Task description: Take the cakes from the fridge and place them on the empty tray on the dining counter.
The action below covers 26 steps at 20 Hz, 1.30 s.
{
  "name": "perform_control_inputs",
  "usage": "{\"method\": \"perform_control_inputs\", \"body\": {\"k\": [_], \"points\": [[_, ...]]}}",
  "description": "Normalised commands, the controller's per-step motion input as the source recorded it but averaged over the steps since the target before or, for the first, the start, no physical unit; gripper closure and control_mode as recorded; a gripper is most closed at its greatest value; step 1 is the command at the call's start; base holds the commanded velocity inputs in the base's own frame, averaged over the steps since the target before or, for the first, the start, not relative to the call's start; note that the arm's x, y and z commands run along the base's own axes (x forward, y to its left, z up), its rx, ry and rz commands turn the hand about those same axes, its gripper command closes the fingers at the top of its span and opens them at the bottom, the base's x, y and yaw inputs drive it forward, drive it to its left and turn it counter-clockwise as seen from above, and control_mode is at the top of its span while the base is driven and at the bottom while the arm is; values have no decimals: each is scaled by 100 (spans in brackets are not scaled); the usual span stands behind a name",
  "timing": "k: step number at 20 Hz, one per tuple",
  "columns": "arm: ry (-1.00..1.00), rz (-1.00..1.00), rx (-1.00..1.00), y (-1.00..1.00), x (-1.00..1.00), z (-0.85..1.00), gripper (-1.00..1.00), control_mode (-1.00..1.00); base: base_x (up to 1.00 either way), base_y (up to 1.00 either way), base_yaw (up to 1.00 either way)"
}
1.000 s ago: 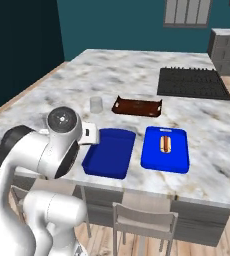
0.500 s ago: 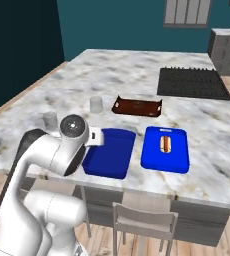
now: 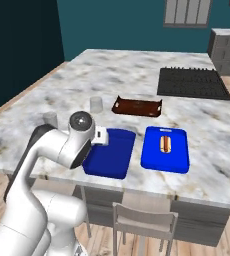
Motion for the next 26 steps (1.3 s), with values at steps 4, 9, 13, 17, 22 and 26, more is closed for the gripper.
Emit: {"method": "perform_control_inputs", "body": {"k": [4, 9, 13, 17, 22, 26], "points": [[0, 0, 0, -4, 16, -16, 100, -100, 0, 0, 0], [0, 0, 0, -1, 17, -20, 100, -100, 0, 0, 0], [0, 0, 0, -5, 16, -26, 100, -100, 0, 0, 0], [0, 0, 0, -5, 24, -21, 100, -100, 0, 0, 0], [0, 0, 0, -3, 30, -17, 100, -100, 0, 0, 0], [0, 0, 0, 0, 36, -17, 100, -100, 0, 0, 0]]}}
